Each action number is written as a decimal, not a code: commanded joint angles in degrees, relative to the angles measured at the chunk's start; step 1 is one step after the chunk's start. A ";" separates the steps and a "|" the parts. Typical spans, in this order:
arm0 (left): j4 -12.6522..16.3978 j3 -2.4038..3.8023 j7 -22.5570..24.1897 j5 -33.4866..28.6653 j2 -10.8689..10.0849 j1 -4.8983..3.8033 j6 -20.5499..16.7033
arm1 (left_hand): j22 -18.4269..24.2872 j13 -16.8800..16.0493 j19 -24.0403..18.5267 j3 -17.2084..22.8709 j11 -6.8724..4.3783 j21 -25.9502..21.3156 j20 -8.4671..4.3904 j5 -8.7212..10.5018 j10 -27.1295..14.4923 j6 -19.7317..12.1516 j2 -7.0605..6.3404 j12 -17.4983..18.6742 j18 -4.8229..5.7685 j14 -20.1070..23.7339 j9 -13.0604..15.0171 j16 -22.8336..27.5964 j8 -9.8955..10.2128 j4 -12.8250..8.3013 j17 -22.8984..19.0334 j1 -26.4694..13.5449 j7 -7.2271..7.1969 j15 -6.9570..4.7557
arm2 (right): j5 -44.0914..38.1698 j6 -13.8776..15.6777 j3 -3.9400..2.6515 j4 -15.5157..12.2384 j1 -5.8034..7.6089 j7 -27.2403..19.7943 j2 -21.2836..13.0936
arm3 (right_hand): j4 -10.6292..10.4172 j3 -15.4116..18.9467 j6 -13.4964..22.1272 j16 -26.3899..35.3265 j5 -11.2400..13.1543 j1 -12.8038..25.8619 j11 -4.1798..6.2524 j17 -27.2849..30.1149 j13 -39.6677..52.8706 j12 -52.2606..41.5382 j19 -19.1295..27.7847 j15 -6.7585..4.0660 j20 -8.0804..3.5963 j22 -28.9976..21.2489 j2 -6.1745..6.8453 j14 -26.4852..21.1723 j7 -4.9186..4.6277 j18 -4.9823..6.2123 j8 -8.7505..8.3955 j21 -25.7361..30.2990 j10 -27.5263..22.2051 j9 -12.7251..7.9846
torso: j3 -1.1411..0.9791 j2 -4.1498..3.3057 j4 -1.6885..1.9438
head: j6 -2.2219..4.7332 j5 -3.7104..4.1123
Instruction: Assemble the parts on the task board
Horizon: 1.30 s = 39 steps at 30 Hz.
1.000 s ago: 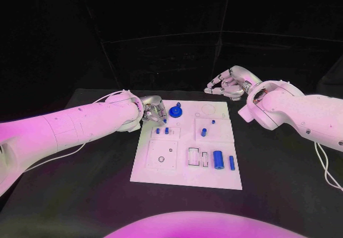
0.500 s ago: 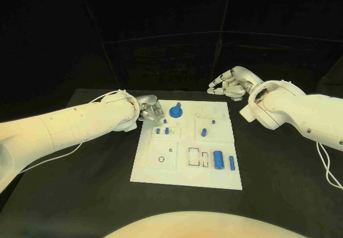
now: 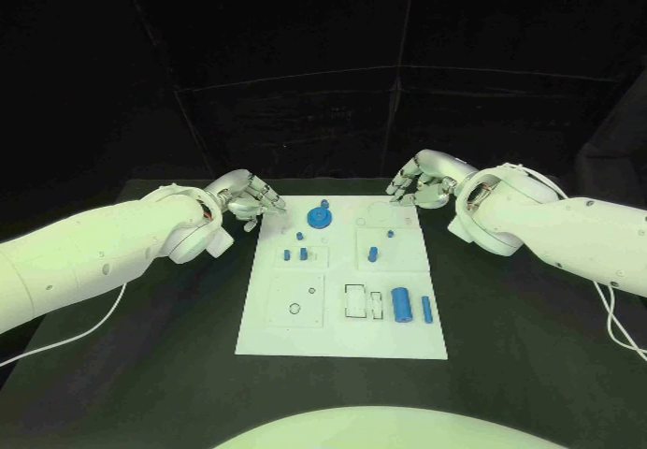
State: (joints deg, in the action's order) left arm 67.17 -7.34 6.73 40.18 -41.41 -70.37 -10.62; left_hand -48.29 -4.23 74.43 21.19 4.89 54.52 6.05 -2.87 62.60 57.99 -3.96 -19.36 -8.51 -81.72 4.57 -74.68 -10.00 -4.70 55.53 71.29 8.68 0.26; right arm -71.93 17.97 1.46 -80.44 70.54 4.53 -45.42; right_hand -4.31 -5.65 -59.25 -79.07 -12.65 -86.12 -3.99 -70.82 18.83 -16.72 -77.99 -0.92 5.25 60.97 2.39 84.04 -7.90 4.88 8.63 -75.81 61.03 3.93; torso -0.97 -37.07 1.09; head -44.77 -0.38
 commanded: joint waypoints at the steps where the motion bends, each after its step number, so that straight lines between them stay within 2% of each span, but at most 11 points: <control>1: 1.44 0.03 14.15 -26.72 -0.54 -0.11 -4.89 | 7.44 -0.08 -4.23 -1.13 -0.47 -7.41 -0.16 0.11 0.75 0.54 -0.52 -0.36 -1.84 3.44 -0.24 4.42 -0.21 1.47 -7.52 -2.14 -0.41 -0.37 | -13.81 -3.49 0.01 -0.28 -0.56 1.41 0.07 | -0.09 -0.55 -0.54 0.82 0.97 0.41 -0.07 1.04 -1.55 1.30 0.83 0.49 0.34 -1.90 0.91 2.10 0.16 0.93 -0.45 1.17 -0.18 -0.03 | 0.07 0.06 0.21 | 0.29 1.08; 3: 2.39 0.02 16.98 -30.72 -1.10 -0.09 -4.59 | 9.72 -0.09 -6.17 -1.93 -0.54 -10.46 -0.23 0.07 1.22 0.86 -0.34 -0.56 -2.04 6.61 -0.48 8.62 -0.01 1.96 -14.19 -2.54 -0.38 -0.34 | -16.62 -4.04 0.02 -0.21 -1.00 2.07 0.29 | -0.16 -0.94 -0.62 1.27 1.48 0.66 -0.16 1.71 -2.59 2.03 1.12 0.57 0.43 -2.62 1.29 1.97 0.27 1.06 -0.74 1.60 -0.41 -0.05 | 0.11 0.02 0.16 | 0.43 1.38; 5: 3.80 0.01 19.89 -35.17 -1.90 -0.06 -3.46 | 10.61 -0.01 -6.82 -2.12 -0.37 -11.89 -0.15 0.07 1.13 0.98 0.12 -0.46 -2.00 8.37 -0.63 10.97 0.21 1.87 -17.83 -1.91 -0.13 -0.29 | -19.92 -5.05 0.06 -0.14 -1.73 3.09 0.63 | -0.18 -1.53 -0.68 1.53 1.72 0.82 -0.24 2.08 -3.76 2.63 1.16 0.66 0.53 -2.87 1.64 1.95 0.27 1.10 -1.12 1.78 -0.28 -0.06 | 0.22 0.06 0.17 | 0.50 1.70; 6: 4.27 0.00 20.54 -36.29 -2.16 -0.05 -3.13 | 10.75 0.00 -6.90 -2.06 -0.37 -12.11 -0.14 0.07 1.12 1.02 0.32 -0.46 -2.00 8.61 -0.64 11.27 0.22 1.82 -18.31 -1.70 -0.11 -0.26 | -20.75 -5.40 0.07 -0.14 -2.00 3.39 0.71 | -0.19 -1.79 -0.65 1.57 1.81 0.90 -0.27 2.13 -4.26 2.88 1.15 0.69 0.56 -2.94 1.79 1.97 0.26 1.11 -1.31 1.83 -0.22 -0.07 | 0.21 0.03 0.12 | 0.53 1.70; 9: 5.69 -0.02 21.91 -38.56 -2.99 0.01 -2.36 | 11.15 0.00 -7.05 -1.75 -0.34 -12.69 -0.10 0.05 1.14 1.18 0.98 -0.50 -2.00 9.14 -0.65 11.90 0.22 1.59 -19.28 -0.92 0.01 -0.23 | -22.59 -6.41 0.10 -0.14 -2.77 4.09 0.97 | -0.24 -2.38 -0.50 1.64 1.98 1.09 -0.40 2.23 -5.38 3.48 1.11 0.78 0.64 -3.07 2.11 2.02 0.16 1.12 -1.80 1.93 -0.31 -0.10 | 0.24 0.02 0.18 | 0.50 1.93; 11: 6.60 -0.04 22.51 -39.54 -3.55 0.06 -1.92 | 11.44 -0.01 -7.12 -1.68 -0.24 -13.12 -0.05 0.05 1.10 1.18 1.18 -0.55 -1.99 9.57 -0.67 12.39 0.25 1.38 -20.09 -0.45 0.18 -0.15 | -23.49 -7.14 0.12 -0.07 -3.22 4.46 1.19 | -0.21 -3.03 -0.30 1.69 2.04 1.21 -0.59 2.30 -6.49 4.01 1.07 0.91 0.75 -3.19 2.44 2.06 -0.05 1.12 -2.33 2.03 -0.37 -0.12 | 0.13 -0.03 0.16 | 0.51 1.87; 19: 8.86 -0.07 23.32 -40.99 -4.87 0.20 -1.11 | 11.86 -0.01 -7.18 -1.75 -0.08 -13.71 0.05 0.06 0.88 1.02 1.30 -0.61 -1.97 10.18 -0.71 13.05 0.35 1.18 -21.29 -0.05 0.38 -0.02 | -24.79 -8.65 0.18 0.69 -4.32 5.07 2.14 | 0.03 -5.56 -0.45 1.83 2.19 1.47 -1.24 2.57 -9.67 5.19 1.01 1.37 1.21 -3.51 3.06 2.07 -0.84 1.14 -3.50 2.28 -0.20 -0.05 | 0.08 -0.07 0.19 | 0.40 1.77; 24: 9.48 -0.08 23.32 -41.14 -5.19 0.23 -0.89 | 12.04 0.00 -7.21 -1.81 0.00 -13.97 0.10 0.06 0.74 0.91 1.33 -0.61 -1.96 10.46 -0.73 13.35 0.41 1.13 -21.81 0.04 0.48 0.05 | -24.99 -8.85 0.18 1.32 -4.58 5.21 2.63 | 0.39 -8.13 -0.71 1.82 3.63 1.45 -1.43 2.63 -11.49 5.63 0.96 1.51 1.36 -3.60 3.25 2.07 -1.13 1.17 -4.10 2.36 0.21 -0.03 | 0.07 -0.09 0.13 | 0.35 1.74; 28: 9.76 -0.09 23.24 -41.20 -5.39 0.25 -0.74 | 12.12 0.00 -7.22 -1.84 0.03 -14.09 0.12 0.05 0.67 0.86 1.35 -0.62 -1.95 10.60 -0.73 13.49 0.43 1.12 -22.07 0.08 0.52 0.08 | -25.44 -8.65 0.19 1.82 -4.81 5.22 3.05 | 0.46 -9.58 -0.79 1.83 3.84 1.69 -1.51 2.68 -12.34 5.80 0.94 1.55 1.41 -3.62 3.38 2.06 -1.25 1.18 -4.39 2.37 0.38 -0.03 | 0.03 -0.08 0.06 | 0.32 1.68; 34: 9.88 -0.10 23.10 -41.23 -5.52 0.28 -0.46 | 12.35 0.01 -7.24 -1.85 0.12 -14.40 0.19 0.06 0.47 0.70 1.48 -0.63 -1.95 10.84 -0.75 13.70 0.50 1.01 -22.48 0.30 0.64 0.16 | -25.92 -8.48 0.19 2.66 -5.06 4.99 3.79 | 0.94 -13.52 -1.08 1.81 5.33 1.94 -1.59 2.75 -13.93 6.00 0.92 1.57 1.45 -3.69 3.64 2.03 -1.39 1.19 -4.72 2.40 0.90 -0.01 | -0.05 -0.07 0.20 | 0.26 1.65; 39: 9.80 -0.10 22.84 -41.24 -5.52 0.32 -0.35 | 12.41 0.01 -7.23 -1.88 0.16 -14.48 0.21 0.06 0.40 0.64 1.48 -0.63 -1.95 10.92 -0.75 13.77 0.53 0.98 -22.62 0.34 0.69 0.18 | -25.97 -9.18 0.20 3.09 -5.17 4.79 4.31 | 1.39 -16.64 -1.58 1.74 6.04 2.45 -1.51 2.70 -14.84 5.96 0.84 1.52 1.42 -3.57 3.91 2.03 -1.39 1.18 -4.70 2.32 1.57 0.04 | -0.02 -0.08 0.08 | 0.17 1.55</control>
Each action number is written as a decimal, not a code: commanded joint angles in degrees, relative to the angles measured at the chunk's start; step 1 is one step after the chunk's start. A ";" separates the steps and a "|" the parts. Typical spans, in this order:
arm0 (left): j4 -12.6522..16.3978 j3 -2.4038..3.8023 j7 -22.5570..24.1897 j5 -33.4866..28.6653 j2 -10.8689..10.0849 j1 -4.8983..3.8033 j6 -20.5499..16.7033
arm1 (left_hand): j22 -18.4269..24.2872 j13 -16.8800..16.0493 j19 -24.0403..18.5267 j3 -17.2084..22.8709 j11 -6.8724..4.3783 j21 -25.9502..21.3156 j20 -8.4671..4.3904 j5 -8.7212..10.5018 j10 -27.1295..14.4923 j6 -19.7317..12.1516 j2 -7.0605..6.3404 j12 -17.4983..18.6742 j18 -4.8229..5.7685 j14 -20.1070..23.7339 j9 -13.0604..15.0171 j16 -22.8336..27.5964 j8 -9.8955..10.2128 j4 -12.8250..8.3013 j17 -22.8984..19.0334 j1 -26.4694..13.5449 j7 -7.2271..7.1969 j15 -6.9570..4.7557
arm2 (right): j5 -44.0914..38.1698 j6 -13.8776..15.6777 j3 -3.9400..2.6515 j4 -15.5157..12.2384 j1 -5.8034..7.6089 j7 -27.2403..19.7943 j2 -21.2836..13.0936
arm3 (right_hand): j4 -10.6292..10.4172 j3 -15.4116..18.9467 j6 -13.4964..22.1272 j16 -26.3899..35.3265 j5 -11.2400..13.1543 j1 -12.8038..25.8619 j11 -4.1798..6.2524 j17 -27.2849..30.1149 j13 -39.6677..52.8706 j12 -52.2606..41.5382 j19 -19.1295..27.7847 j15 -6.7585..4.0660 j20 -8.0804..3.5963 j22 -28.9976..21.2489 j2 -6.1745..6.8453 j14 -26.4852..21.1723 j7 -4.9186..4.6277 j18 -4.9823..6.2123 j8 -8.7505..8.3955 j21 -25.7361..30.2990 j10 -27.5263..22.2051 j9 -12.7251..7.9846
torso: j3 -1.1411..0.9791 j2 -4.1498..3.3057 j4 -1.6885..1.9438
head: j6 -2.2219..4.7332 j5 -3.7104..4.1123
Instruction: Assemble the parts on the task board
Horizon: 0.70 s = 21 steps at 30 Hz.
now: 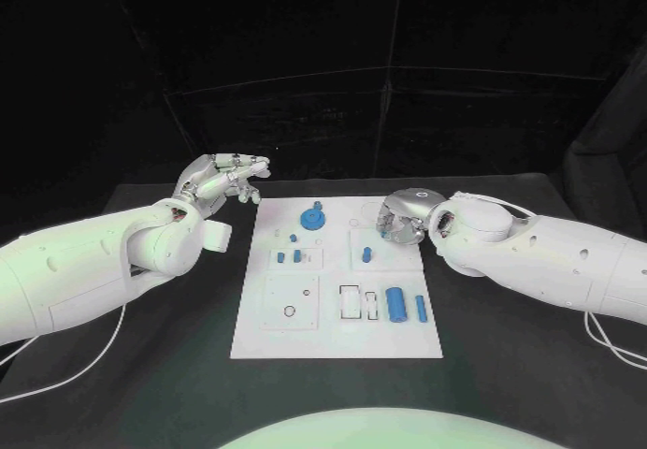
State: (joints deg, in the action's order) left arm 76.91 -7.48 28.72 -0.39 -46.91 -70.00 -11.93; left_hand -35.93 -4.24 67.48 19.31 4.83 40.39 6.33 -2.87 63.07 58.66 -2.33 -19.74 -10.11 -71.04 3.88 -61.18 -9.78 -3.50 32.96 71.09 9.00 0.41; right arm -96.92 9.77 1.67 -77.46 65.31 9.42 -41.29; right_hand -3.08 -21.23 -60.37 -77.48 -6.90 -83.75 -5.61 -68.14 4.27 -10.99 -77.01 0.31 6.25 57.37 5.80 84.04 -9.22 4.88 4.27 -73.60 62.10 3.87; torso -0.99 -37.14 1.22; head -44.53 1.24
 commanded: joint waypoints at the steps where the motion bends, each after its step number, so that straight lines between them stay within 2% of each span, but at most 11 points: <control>1: 0.04 0.04 0.80 -0.67 -0.01 -0.04 0.97 | 0.08 0.02 -0.29 -0.01 0.25 -0.40 -0.06 0.05 -0.10 -0.06 -0.14 -0.26 -0.36 0.25 -0.07 0.28 0.32 -0.22 -0.06 0.55 0.39 0.04 | -0.99 -1.19 -0.01 0.16 0.03 -0.11 0.24 | 0.20 -1.30 -0.52 0.12 0.34 0.16 0.11 -0.01 -0.33 0.21 -0.16 0.28 0.41 0.07 0.54 2.04 -0.06 1.17 -0.34 0.10 0.58 0.11 | 0.00 -0.01 -0.04 | -0.09 -0.06; 8: -0.16 0.04 0.38 -0.67 0.01 -0.02 1.01 | 0.18 0.03 -0.27 -0.04 0.31 -0.54 -0.03 0.05 -0.22 -0.17 -0.12 -0.27 -0.35 0.33 -0.07 0.34 0.36 -0.26 -0.23 0.62 0.47 0.09 | -0.91 -2.56 -0.01 0.25 -0.12 -0.03 0.41 | 0.61 -4.12 -2.59 -0.14 0.77 1.60 0.81 -0.29 -0.40 -0.65 -0.40 -0.24 0.03 0.46 0.89 2.12 0.58 1.14 0.30 -0.16 2.95 0.42 | -0.01 -0.03 -0.13 | -0.18 -0.13; 16: -0.48 0.03 -0.02 -0.68 0.03 -0.01 1.01 | 0.50 -0.02 -0.18 -0.36 0.44 -0.93 0.10 0.07 -0.35 -0.21 0.22 -0.43 -0.34 0.50 -0.03 0.44 0.34 0.12 -0.61 0.26 0.58 0.23 | -0.86 -4.34 -0.01 0.18 -0.17 0.50 0.46 | 1.35 -5.51 -4.21 -0.24 0.91 2.21 1.44 -0.39 -0.28 -1.18 -0.60 -0.81 -0.52 0.73 0.95 2.14 1.07 1.11 0.74 -0.34 4.74 0.62 | -0.01 0.01 -0.01 | -0.28 0.00; 19: -0.56 0.03 -0.12 -0.68 0.03 0.00 1.03 | 0.52 -0.02 -0.17 -0.41 0.45 -0.97 0.11 0.07 -0.38 -0.22 0.21 -0.44 -0.34 0.52 -0.03 0.47 0.34 0.14 -0.66 0.23 0.60 0.23 | -1.13 -3.36 -0.01 0.11 -0.18 0.93 0.48 | 1.83 -6.24 -4.80 -0.26 0.97 2.25 1.65 -0.39 -0.23 -1.29 -0.67 -1.06 -0.77 0.82 0.72 2.13 1.25 1.09 0.85 -0.40 5.34 0.67 | 0.00 0.00 -0.06 | -0.28 -0.04; 21: -0.61 0.03 -0.18 -0.68 0.02 0.00 1.05 | 0.53 -0.02 -0.16 -0.42 0.45 -0.98 0.11 0.07 -0.39 -0.22 0.20 -0.44 -0.34 0.52 -0.03 0.46 0.34 0.14 -0.66 0.23 0.60 0.23 | -1.62 -1.64 -0.01 0.01 -0.19 1.38 0.48 | 2.36 -7.11 -5.15 -0.33 1.89 1.95 1.79 -0.49 -0.21 -1.34 -0.75 -1.22 -0.94 0.97 0.28 2.15 1.36 1.06 0.89 -0.49 5.71 0.70 | 0.02 -0.02 -0.11 | -0.24 0.00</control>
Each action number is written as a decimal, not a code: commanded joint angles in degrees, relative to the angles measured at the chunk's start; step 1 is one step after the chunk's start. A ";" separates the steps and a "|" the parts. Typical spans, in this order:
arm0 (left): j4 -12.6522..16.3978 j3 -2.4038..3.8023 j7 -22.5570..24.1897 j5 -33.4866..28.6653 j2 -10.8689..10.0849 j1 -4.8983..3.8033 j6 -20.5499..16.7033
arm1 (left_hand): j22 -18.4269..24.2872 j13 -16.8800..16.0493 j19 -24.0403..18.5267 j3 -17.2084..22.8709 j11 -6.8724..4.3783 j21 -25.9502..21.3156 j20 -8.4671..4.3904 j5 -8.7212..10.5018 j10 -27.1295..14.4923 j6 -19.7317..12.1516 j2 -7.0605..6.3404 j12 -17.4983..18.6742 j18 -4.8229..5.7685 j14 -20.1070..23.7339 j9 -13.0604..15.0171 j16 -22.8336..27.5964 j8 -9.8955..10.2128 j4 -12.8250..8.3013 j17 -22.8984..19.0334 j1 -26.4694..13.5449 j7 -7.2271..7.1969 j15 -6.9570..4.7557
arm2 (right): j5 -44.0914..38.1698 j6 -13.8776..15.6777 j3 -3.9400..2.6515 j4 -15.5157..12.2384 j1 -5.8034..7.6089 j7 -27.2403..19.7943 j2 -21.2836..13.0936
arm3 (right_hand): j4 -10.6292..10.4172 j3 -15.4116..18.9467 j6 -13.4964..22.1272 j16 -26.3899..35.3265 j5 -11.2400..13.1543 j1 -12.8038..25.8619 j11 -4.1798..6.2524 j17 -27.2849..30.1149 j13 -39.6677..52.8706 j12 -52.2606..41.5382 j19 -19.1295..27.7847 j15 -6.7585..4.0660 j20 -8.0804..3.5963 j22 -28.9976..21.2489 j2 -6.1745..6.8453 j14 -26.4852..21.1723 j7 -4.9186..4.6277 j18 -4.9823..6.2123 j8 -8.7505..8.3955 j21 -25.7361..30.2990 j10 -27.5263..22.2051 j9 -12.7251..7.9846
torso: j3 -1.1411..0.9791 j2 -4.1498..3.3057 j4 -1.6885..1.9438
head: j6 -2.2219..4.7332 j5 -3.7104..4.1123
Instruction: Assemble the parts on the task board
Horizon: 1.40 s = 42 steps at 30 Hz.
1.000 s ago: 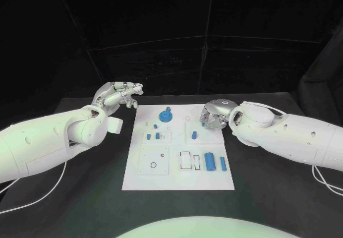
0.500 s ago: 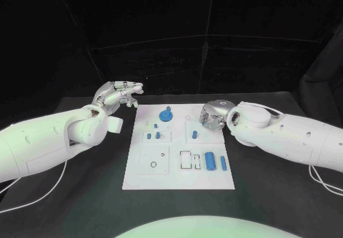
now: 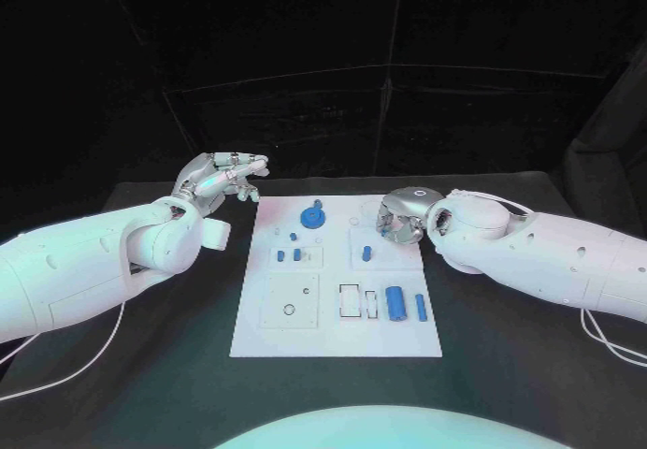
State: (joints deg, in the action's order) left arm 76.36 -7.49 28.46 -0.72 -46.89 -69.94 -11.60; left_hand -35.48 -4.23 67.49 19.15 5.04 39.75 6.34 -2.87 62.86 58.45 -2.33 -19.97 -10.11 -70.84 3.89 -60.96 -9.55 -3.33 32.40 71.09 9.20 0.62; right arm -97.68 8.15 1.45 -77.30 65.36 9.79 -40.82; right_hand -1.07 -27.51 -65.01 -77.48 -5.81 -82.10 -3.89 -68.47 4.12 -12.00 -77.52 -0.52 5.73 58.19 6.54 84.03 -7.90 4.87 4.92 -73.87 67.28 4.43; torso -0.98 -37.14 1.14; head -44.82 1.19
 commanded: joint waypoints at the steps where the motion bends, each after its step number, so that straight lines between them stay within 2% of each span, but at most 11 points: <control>1: -0.08 0.05 0.06 -0.35 0.00 -0.07 0.72 | 0.08 -0.03 -0.17 -0.26 0.24 -0.34 0.11 0.07 -0.18 -0.02 0.20 -0.20 -0.34 0.32 -0.04 0.25 0.11 -0.03 -0.10 0.23 0.40 0.03 | -1.02 0.82 0.21 -0.21 -0.24 1.16 0.00 | 0.48 -1.08 -0.57 -0.37 1.00 0.24 0.11 -0.23 -0.07 -0.32 -0.26 -0.40 -0.47 0.21 -0.57 2.18 0.04 1.05 0.23 -0.26 0.59 0.14 | 0.01 -0.01 -0.05 | 0.08 0.02; 6: -0.28 0.05 -0.06 -0.35 -0.02 -0.07 0.67 | 0.11 -0.02 -0.15 -0.30 0.25 -0.37 0.11 0.07 -0.23 -0.05 0.17 -0.21 -0.35 0.34 -0.04 0.26 0.12 -0.04 -0.13 0.24 0.41 0.03 | -1.50 5.20 0.21 -0.87 -0.25 1.51 -0.24 | 1.28 -2.38 -0.93 -0.36 1.29 0.22 0.17 -0.12 -0.06 -0.30 -0.76 -0.49 -0.62 1.32 -0.80 2.21 0.06 0.83 0.17 -0.87 0.98 0.14 | -0.02 0.04 -0.12 | 0.04 0.03; 10: -0.39 0.05 -0.15 -0.35 -0.07 -0.07 0.69 | 0.14 -0.02 -0.14 -0.32 0.25 -0.41 0.12 0.07 -0.28 -0.08 0.17 -0.21 -0.35 0.37 -0.04 0.28 0.13 -0.07 -0.20 0.29 0.41 0.04 | -1.35 7.35 0.20 -1.59 -0.25 1.56 -0.69 | 1.43 -2.56 -1.00 -0.22 1.31 0.29 0.19 0.16 -0.06 -0.30 -0.83 -0.50 -0.65 1.48 -0.74 2.17 0.05 0.81 0.16 -0.97 1.06 0.14 | 0.09 0.10 -0.02 | 0.05 0.13; 21: -0.66 0.05 -0.36 -0.35 -0.20 -0.08 0.69 | 0.20 -0.03 -0.12 -0.37 0.26 -0.49 0.13 0.07 -0.36 -0.14 0.14 -0.23 -0.35 0.45 -0.04 0.36 0.14 -0.14 -0.39 0.39 0.43 0.04 | 0.41 10.18 0.14 -4.95 -0.20 1.80 -2.94 | 1.59 -2.78 -1.12 -0.20 1.43 0.71 0.19 0.24 -0.06 -0.26 -0.94 -0.51 -0.70 1.68 -0.46 2.18 0.05 0.78 0.11 -1.10 1.16 0.13 | 0.10 0.12 0.00 | 0.20 0.23; 25: -0.67 0.05 -0.57 -0.35 -0.26 -0.08 0.75 | 0.20 -0.03 -0.12 -0.37 0.26 -0.49 0.13 0.07 -0.36 -0.14 0.14 -0.23 -0.35 0.45 -0.04 0.36 0.14 -0.14 -0.39 0.39 0.43 0.04 | 1.51 10.39 0.11 -7.94 -0.15 2.08 -4.61 | 1.62 -2.81 -1.14 -0.22 1.46 0.80 0.19 0.23 -0.06 -0.25 -0.97 -0.51 -0.70 1.75 -0.40 2.19 0.06 0.76 0.10 -1.14 1.18 0.13 | 0.11 0.11 0.04 | 0.13 0.15; 26: -0.69 0.05 -0.67 -0.35 -0.29 -0.08 0.77 | 0.24 -0.03 -0.10 -0.42 0.28 -0.54 0.14 0.07 -0.40 -0.18 0.11 -0.24 -0.36 0.28 -0.04 0.09 0.14 -0.17 0.11 0.42 0.45 0.05 | 1.94 10.42 0.10 -9.69 -0.12 2.15 -5.19 | 1.65 -2.84 -1.15 -0.25 1.47 0.86 0.19 0.18 -0.06 -0.24 -0.95 -0.51 -0.72 1.71 -0.34 2.20 0.06 0.77 0.09 -1.13 1.18 0.12 | 0.09 0.08 0.06 | 0.12 0.05; 30: -0.80 0.05 -0.76 -0.35 -0.30 -0.08 0.77 | 0.25 -0.03 -0.10 -0.43 0.28 -0.54 0.14 0.07 -0.40 -0.19 0.10 -0.25 -0.36 0.23 -0.04 0.01 0.14 -0.17 0.25 0.42 0.45 0.05 | 2.72 11.06 0.09 -13.45 -0.08 2.01 -5.49 | 1.67 -2.86 -1.16 -0.26 1.49 0.92 0.19 0.18 -0.07 -0.22 -0.95 -0.52 -0.72 1.69 -0.29 2.20 0.06 0.78 0.08 -1.12 1.18 0.12 | 0.06 0.04 -0.02 | 0.04 -0.29; 34: -0.75 0.05 -0.73 -0.35 -0.18 -0.09 0.83 | 0.29 -0.04 -0.07 -0.51 0.30 -0.59 0.15 0.08 -0.43 -0.24 0.03 -0.28 -0.36 0.29 -0.05 0.08 0.15 -0.20 0.05 0.43 0.47 0.06 | 3.07 12.08 0.09 -16.68 -0.07 1.69 -5.04 | 1.75 -2.97 -1.16 -0.23 1.44 0.93 0.21 0.23 -0.08 -0.19 -0.97 -0.52 -0.74 1.75 -0.27 2.20 0.07 0.77 0.04 -1.15 1.17 0.11 | 0.12 0.06 0.24 | -0.32 -0.81; 35: -0.72 0.05 -0.75 -0.35 -0.19 -0.09 0.84 | 0.29 -0.04 -0.06 -0.52 0.30 -0.60 0.15 0.08 -0.44 -0.25 0.02 -0.29 -0.36 0.35 -0.05 0.16 0.16 -0.20 -0.12 0.44 0.48 0.07 | 3.12 12.21 0.09 -17.29 -0.07 1.61 -4.81 | 1.87 -3.10 -1.14 -0.24 1.37 0.91 0.21 0.22 -0.08 -0.16 -0.98 -0.53 -0.76 1.78 -0.25 2.20 0.07 0.77 0.00 -1.17 1.16 0.09 | 0.15 0.04 0.30 | -0.38 -0.94; 39: -0.65 0.05 -0.78 -0.36 -0.25 -0.11 0.82 | 0.30 -0.04 -0.06 -0.54 0.30 -0.61 0.15 0.08 -0.44 -0.26 0.01 -0.29 -0.36 0.40 -0.05 0.23 0.16 -0.21 -0.26 0.45 0.48 0.07 | 3.23 12.08 0.10 -18.70 -0.07 1.30 -3.33 | 1.93 -3.17 -1.10 -0.28 1.32 0.94 0.19 0.16 -0.09 -0.13 -0.96 -0.53 -0.78 1.73 -0.20 2.21 0.05 0.78 -0.04 -1.16 1.13 0.08 | 0.19 0.02 0.05 | -0.74 -2.04; 42: -0.59 0.05 -0.77 -0.36 -0.20 -0.12 0.82 | 0.30 -0.04 -0.06 -0.54 0.30 -0.61 0.15 0.08 -0.44 -0.26 0.01 -0.29 -0.36 0.40 -0.05 0.23 0.16 -0.21 -0.26 0.45 0.48 0.07 | 3.28 10.75 0.12 -18.80 -0.08 1.12 -1.57 | 1.96 -3.20 -1.08 -0.26 1.29 0.99 0.17 0.21 -0.10 -0.10 -0.95 -0.53 -0.79 1.71 -0.16 2.21 0.03 0.79 -0.07 -1.15 1.11 0.07 | 0.28 0.10 0.05 | -1.10 -2.59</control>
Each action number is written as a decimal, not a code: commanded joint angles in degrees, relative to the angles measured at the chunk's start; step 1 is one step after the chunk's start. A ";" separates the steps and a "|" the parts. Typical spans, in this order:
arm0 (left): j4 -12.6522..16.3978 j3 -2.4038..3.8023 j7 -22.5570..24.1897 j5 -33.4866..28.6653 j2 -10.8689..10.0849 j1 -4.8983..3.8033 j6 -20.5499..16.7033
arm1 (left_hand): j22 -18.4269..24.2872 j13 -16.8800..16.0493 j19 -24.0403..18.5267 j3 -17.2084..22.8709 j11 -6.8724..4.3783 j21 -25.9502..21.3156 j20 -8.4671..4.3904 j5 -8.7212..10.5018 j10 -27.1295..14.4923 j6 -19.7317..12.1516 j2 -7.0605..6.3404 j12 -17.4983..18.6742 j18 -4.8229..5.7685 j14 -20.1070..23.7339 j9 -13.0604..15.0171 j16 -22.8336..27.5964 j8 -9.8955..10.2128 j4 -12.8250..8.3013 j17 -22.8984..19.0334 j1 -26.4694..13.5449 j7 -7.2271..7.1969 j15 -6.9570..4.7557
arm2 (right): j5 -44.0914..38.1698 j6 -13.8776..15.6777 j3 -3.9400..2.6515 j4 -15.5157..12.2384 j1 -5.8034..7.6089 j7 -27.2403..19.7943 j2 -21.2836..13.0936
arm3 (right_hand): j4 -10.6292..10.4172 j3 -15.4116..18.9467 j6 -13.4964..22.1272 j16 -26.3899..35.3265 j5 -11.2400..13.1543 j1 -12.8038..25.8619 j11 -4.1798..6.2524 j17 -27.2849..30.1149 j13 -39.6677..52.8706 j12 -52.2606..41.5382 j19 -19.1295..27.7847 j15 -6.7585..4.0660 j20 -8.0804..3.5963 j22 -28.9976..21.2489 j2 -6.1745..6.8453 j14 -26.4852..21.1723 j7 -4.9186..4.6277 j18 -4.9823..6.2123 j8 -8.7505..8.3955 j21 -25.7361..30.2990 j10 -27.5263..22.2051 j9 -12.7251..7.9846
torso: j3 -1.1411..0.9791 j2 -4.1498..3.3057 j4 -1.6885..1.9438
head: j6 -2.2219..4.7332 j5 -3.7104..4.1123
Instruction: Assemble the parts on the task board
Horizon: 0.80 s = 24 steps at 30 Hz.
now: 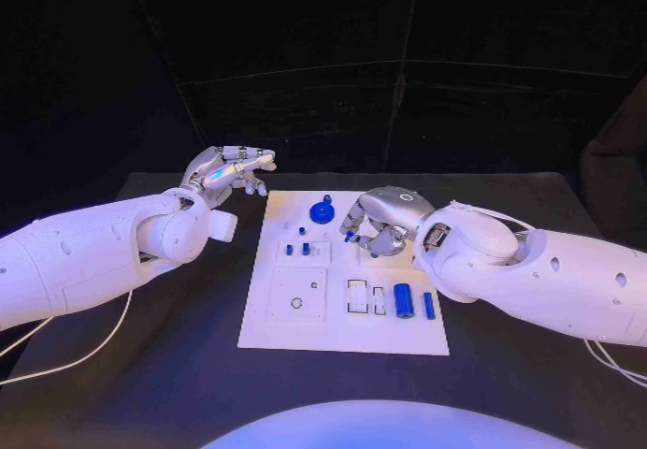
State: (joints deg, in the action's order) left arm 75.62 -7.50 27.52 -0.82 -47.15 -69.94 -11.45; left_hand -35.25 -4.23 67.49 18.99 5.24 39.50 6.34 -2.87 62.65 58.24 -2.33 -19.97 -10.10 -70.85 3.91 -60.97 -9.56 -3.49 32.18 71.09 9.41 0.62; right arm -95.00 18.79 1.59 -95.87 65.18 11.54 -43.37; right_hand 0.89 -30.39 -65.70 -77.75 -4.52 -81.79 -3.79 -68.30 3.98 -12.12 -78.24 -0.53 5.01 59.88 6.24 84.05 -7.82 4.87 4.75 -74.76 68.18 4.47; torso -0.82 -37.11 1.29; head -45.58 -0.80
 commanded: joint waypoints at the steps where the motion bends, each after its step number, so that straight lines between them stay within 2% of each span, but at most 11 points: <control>1: 0.18 0.06 0.16 -0.26 0.10 -0.12 0.69 | 0.07 -0.05 -0.07 -0.38 0.10 -0.36 0.15 0.08 -0.24 -0.05 0.01 -0.30 -0.37 0.40 -0.06 0.23 0.16 -0.05 -0.04 0.45 0.27 0.07 | 0.62 -0.40 -0.01 -0.05 0.08 -0.68 1.55 | 0.03 -0.36 -0.36 0.04 -0.01 0.75 0.05 0.09 0.03 0.06 -0.20 -0.51 -0.07 -0.05 0.17 2.18 -0.07 0.80 0.07 -0.23 0.16 0.01 | 0.15 0.08 -0.05 | -0.46 -0.79; 4: 0.26 0.06 0.15 -0.26 0.27 -0.13 0.74 | 0.07 -0.05 -0.07 -0.38 0.10 -0.36 0.15 0.08 -0.24 -0.05 0.01 -0.30 -0.37 0.40 -0.06 0.23 0.16 -0.05 -0.04 0.45 0.27 0.07 | 0.64 -1.79 0.02 0.87 -0.14 -0.89 3.31 | 0.04 -0.40 -0.33 0.05 -0.02 0.84 0.02 0.10 0.02 0.11 -0.19 -0.50 -0.08 -0.05 0.19 2.18 -0.10 0.79 0.03 -0.23 0.10 0.00 | 0.17 0.09 0.11 | -0.67 -1.07; 7: 0.31 0.06 0.10 -0.26 0.48 -0.14 0.77 | 0.07 -0.05 -0.07 -0.38 0.10 -0.36 0.15 0.08 -0.24 -0.05 0.01 -0.30 -0.37 0.41 -0.06 0.24 0.16 -0.06 -0.06 0.45 0.27 0.07 | 0.60 -3.05 0.16 1.78 -0.88 -1.04 4.91 | 0.04 -0.43 -0.31 0.06 -0.04 0.92 0.00 0.14 0.01 0.14 -0.15 -0.48 -0.08 -0.14 0.19 2.17 -0.12 0.81 0.00 -0.18 0.07 -0.01 | 0.09 0.02 0.09 | -0.94 -1.72; 8: 0.34 0.06 0.06 -0.26 0.56 -0.14 0.79 | 0.11 -0.06 -0.06 -0.42 0.11 -0.41 0.16 0.08 -0.26 -0.06 -0.01 -0.32 -0.36 0.52 -0.06 0.37 0.16 -0.08 -0.32 0.49 0.28 0.08 | 0.50 -3.57 0.69 2.16 -1.23 -1.13 5.58 | 0.05 -0.44 -0.30 0.06 -0.05 0.96 -0.01 0.13 0.01 0.16 -0.14 -0.47 -0.08 -0.16 0.20 2.17 -0.13 0.81 -0.01 -0.17 0.06 -0.02 | 0.05 0.00 0.03 | -1.03 -2.04; 10: 0.39 0.06 0.03 -0.26 0.65 -0.15 0.82 | 0.11 -0.06 -0.06 -0.42 0.11 -0.41 0.16 0.08 -0.26 -0.06 -0.01 -0.32 -0.36 0.52 -0.06 0.37 0.16 -0.08 -0.32 0.49 0.28 0.08 | 0.28 -4.23 1.25 2.83 -1.60 -1.22 6.48 | 0.05 -0.45 -0.28 0.07 -0.07 1.01 -0.02 0.15 0.00 0.18 -0.13 -0.46 -0.08 -0.17 0.21 2.17 -0.14 0.81 -0.03 -0.17 0.03 -0.03 | 0.02 -0.02 0.00 | -1.17 -2.33; 12: 0.42 0.06 0.04 -0.26 0.71 -0.15 0.83 | 0.11 -0.06 -0.06 -0.42 0.11 -0.41 0.16 0.08 -0.26 -0.06 -0.01 -0.32 -0.36 0.52 -0.06 0.37 0.16 -0.08 -0.32 0.49 0.28 0.08 | -0.02 -4.79 1.59 3.48 -1.95 -1.24 7.22 | 0.06 -0.47 -0.24 0.08 -0.13 1.12 -0.04 0.18 0.00 0.22 -0.12 -0.45 -0.08 -0.17 0.22 2.16 -0.16 0.81 -0.08 -0.17 -0.01 -0.04 | -0.04 -0.02 -0.11 | -1.40 -2.61; 14: 0.47 0.06 0.04 -0.26 0.77 -0.16 0.85 | 0.11 -0.06 -0.06 -0.42 0.11 -0.41 0.16 0.08 -0.26 -0.06 -0.01 -0.32 -0.36 0.52 -0.06 0.37 0.16 -0.08 -0.32 0.49 0.28 0.08 | -0.42 -5.28 1.87 4.22 -2.45 -1.25 8.04 | 0.06 -0.47 -0.21 0.08 -0.15 1.20 -0.06 0.19 -0.01 0.25 -0.11 -0.43 -0.08 -0.19 0.24 2.16 -0.18 0.82 -0.11 -0.16 -0.04 -0.05 | -0.02 -0.04 -0.07 | -1.49 -2.77; 24: 0.70 0.06 0.00 -0.26 0.97 -0.17 0.92 | 0.15 -0.07 -0.06 -0.45 0.11 -0.46 0.17 0.08 -0.28 -0.08 0.00 -0.36 -0.36 0.56 -0.05 0.39 0.15 -0.12 -0.37 0.55 0.28 0.08 | -1.82 -6.50 2.25 6.28 -3.87 -1.36 10.40 | 0.06 -0.48 -0.20 0.06 -0.18 1.26 -0.07 0.16 -0.01 0.27 -0.10 -0.42 -0.09 -0.20 0.23 2.16 -0.19 0.82 -0.13 -0.15 -0.06 -0.06 | -0.11 -0.07 -0.03 | -1.99 -3.42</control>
State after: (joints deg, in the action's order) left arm 76.17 -7.48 27.33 -0.85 -46.25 -69.99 -11.26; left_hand -35.20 -4.22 67.49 18.84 5.24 39.28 6.34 -2.87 62.66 58.24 -2.33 -19.97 -10.10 -70.64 3.91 -60.97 -9.56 -3.64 31.92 71.09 9.41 0.83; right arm -95.64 13.75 3.85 -89.71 61.27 10.70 -33.11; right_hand 1.05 -30.55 -65.65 -77.75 -4.52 -80.95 -3.79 -68.20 3.99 -12.12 -78.24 -0.53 5.02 59.76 6.48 84.05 -7.78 4.87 4.59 -74.76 68.17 4.39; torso -0.90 -37.16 1.26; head -47.46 -4.11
